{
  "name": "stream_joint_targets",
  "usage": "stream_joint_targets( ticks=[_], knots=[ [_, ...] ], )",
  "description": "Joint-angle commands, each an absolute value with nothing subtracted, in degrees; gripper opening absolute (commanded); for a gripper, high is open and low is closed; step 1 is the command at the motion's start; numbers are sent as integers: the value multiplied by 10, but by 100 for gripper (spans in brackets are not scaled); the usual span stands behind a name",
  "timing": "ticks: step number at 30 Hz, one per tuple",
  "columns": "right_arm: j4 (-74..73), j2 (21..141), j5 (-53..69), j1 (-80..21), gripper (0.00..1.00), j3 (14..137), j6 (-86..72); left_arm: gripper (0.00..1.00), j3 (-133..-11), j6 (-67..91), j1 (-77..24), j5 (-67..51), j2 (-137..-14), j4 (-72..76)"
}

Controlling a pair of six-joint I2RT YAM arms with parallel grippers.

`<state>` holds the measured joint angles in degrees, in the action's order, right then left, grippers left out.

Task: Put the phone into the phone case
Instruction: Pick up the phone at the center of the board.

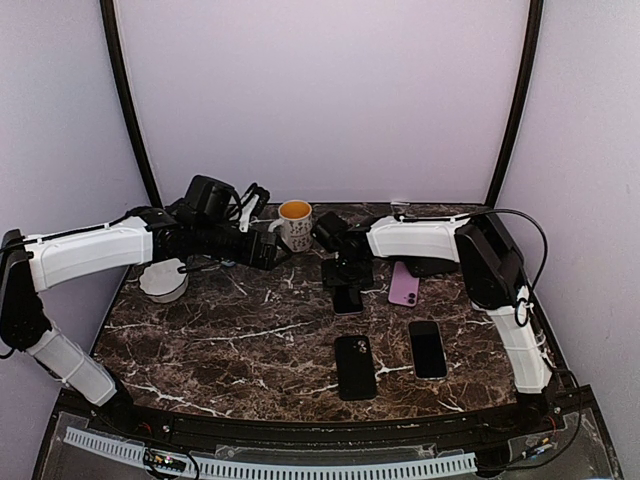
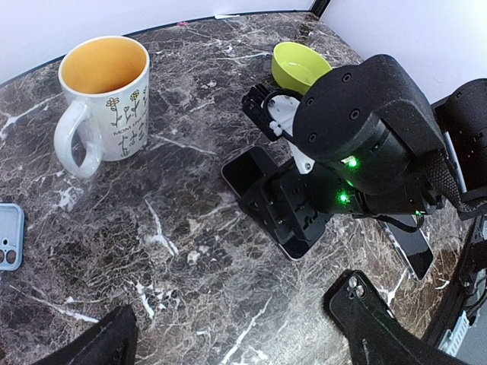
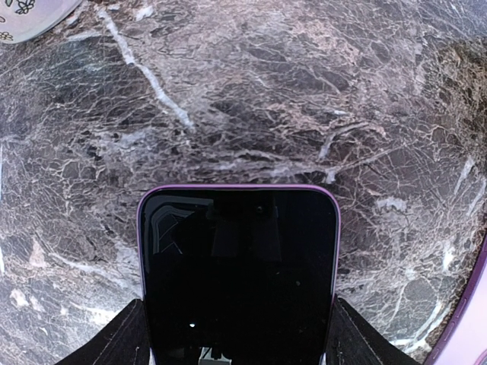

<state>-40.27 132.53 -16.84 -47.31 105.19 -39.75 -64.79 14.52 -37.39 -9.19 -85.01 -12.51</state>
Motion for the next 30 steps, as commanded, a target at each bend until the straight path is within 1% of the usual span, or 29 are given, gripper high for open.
stream_joint_targets(
  ticks=[1, 7, 10, 20, 26, 30],
  knots=[
    [-404, 1308, -179, -469, 58, 1040, -410, 99, -664, 137, -370, -104, -824, -125],
    [-404, 1302, -191, -469, 56, 1058, -415, 99, -661, 140, -370, -108, -827, -122],
    [-399, 1298, -192, -470, 53, 1059, -421, 99, -658, 139, -371, -105, -833, -119],
    [-397, 1288, -207, -470, 51, 1068, -426, 99, -657, 139, -370, -93, -843, -122],
    [-421, 1272, -239, -472, 51, 1087, -420, 99, -659, 141, -370, -92, -842, -124],
    [-423, 1252, -252, -472, 51, 1078, -420, 99, -655, 144, -371, -90, -844, -120]
  ],
)
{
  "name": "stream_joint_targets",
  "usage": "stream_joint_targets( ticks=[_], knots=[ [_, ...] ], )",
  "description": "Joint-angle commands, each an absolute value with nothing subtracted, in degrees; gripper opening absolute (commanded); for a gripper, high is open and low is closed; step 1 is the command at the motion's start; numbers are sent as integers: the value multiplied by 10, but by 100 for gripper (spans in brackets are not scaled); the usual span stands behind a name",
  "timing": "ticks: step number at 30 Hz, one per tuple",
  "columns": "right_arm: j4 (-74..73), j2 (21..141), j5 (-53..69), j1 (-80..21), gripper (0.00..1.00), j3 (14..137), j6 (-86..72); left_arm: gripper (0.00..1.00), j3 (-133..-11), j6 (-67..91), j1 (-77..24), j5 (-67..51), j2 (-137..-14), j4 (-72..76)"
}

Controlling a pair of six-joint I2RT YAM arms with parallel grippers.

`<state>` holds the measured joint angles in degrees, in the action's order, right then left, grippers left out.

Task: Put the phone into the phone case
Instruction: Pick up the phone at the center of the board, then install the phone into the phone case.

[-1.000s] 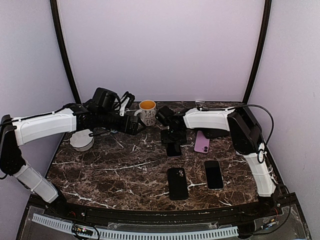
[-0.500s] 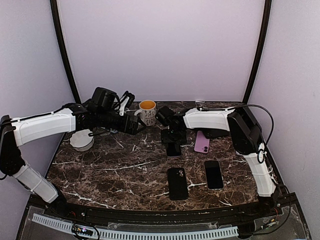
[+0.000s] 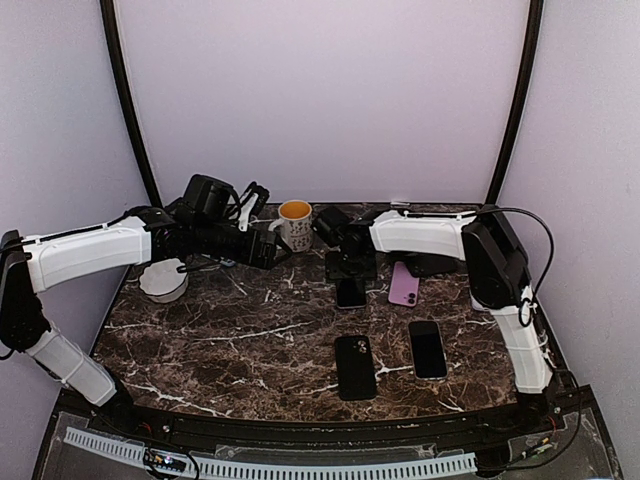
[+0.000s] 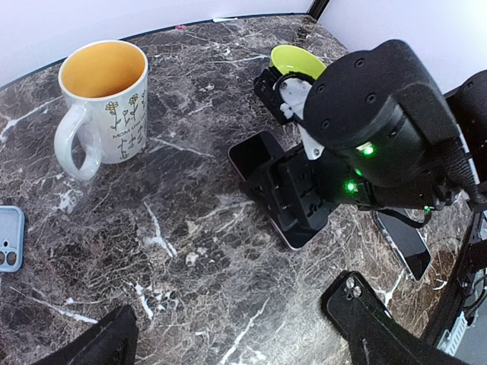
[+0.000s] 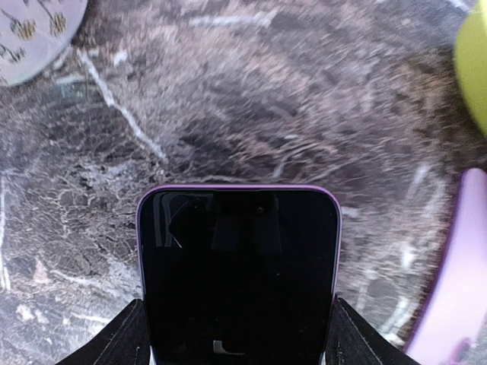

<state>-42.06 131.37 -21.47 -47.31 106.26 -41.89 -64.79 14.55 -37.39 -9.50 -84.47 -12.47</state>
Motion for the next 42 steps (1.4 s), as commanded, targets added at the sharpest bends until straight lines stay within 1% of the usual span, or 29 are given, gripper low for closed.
stream_joint_targets(
  ticks=[1, 11, 21, 42],
  knots=[
    [-422, 1248, -252, -472, 50, 1074, -420, 99, -655, 144, -371, -89, -848, -121],
    [-441, 1207, -266, -492, 50, 1086, -427, 99, -658, 138, -371, -73, -876, -127],
    [-464, 1172, -302, -534, 50, 1101, -444, 99, -659, 137, -371, -62, -899, -132],
    [-478, 1080, -337, -625, 50, 984, -514, 99, -661, 134, -371, -47, -924, -135]
  ],
)
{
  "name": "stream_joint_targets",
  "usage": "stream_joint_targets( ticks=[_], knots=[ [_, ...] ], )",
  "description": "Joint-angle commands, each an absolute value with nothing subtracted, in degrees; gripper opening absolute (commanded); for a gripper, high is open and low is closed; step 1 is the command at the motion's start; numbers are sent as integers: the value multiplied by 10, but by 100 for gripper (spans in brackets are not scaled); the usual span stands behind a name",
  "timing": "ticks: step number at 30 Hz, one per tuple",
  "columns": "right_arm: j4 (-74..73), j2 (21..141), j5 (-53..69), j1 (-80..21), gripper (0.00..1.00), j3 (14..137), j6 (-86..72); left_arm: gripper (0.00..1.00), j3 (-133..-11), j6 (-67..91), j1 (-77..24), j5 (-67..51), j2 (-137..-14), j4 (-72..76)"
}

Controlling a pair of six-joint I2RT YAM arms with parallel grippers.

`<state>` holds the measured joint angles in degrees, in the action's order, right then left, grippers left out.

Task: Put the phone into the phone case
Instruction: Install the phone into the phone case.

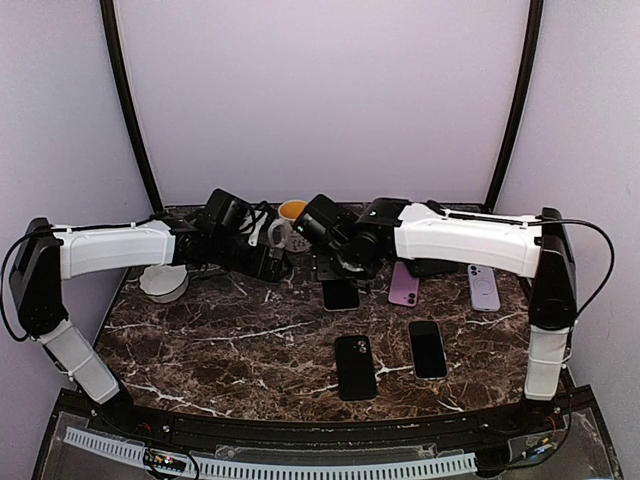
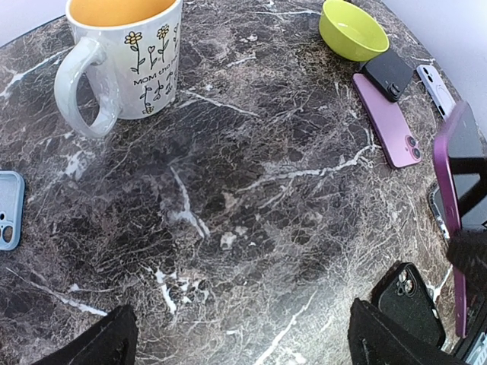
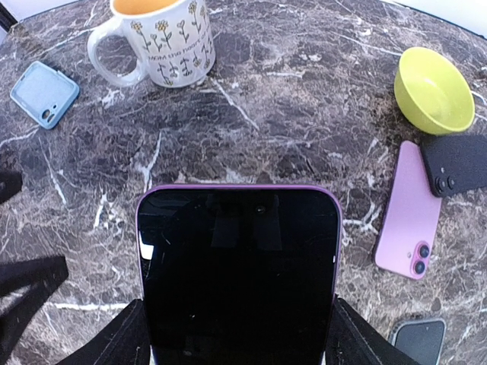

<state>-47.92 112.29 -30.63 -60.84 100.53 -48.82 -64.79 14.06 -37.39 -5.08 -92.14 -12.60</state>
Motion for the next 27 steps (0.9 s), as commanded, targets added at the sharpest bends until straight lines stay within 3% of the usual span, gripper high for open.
stream_joint_targets(
  ticks=[1, 27],
  knots=[
    [-478, 1074, -339, -630, 50, 975, -519, 99, -661, 134, -371, -46, -924, -135],
    [-410, 993, -342, -739, 50, 759, -641, 99, -662, 135, -371, -40, -923, -137]
  ],
)
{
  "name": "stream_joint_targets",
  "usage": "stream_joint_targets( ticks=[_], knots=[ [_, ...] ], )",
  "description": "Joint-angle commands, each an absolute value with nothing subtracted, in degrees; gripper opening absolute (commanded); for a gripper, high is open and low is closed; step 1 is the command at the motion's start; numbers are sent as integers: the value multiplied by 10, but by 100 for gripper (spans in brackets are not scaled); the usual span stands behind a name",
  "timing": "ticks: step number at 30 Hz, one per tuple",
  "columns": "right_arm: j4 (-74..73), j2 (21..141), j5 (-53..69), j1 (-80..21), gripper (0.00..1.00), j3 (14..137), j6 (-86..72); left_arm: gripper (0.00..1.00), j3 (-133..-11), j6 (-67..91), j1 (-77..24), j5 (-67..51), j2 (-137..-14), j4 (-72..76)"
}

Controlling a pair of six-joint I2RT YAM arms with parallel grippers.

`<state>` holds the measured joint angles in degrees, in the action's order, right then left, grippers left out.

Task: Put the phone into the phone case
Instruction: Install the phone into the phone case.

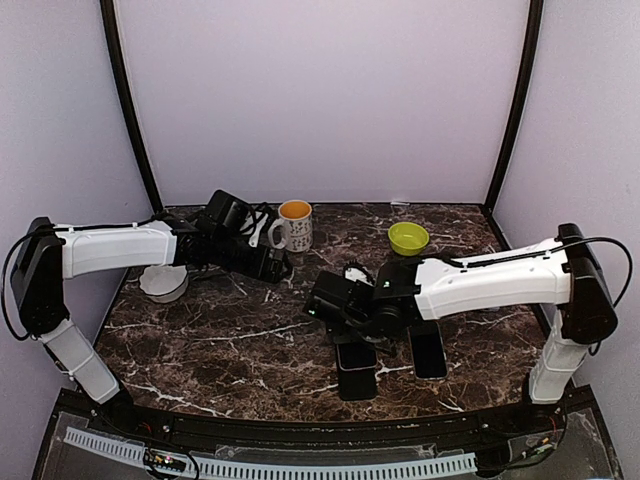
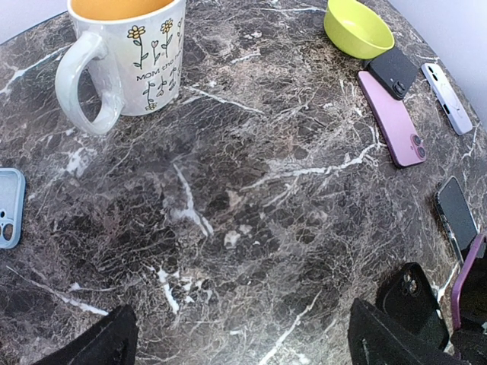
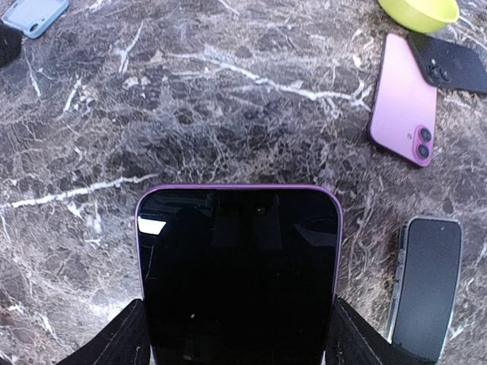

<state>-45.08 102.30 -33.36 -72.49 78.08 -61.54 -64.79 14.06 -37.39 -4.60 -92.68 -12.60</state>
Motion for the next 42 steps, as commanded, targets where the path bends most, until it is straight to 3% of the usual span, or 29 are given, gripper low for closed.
stream_joint_targets(
  ticks=[1, 42],
  knots=[
    [-404, 994, -339, -741, 50, 753, -644, 99, -662, 135, -371, -42, -923, -137],
    [-344, 1048, -341, -770, 40, 672, -691, 99, -664, 141, -372, -67, -919, -136]
  ],
)
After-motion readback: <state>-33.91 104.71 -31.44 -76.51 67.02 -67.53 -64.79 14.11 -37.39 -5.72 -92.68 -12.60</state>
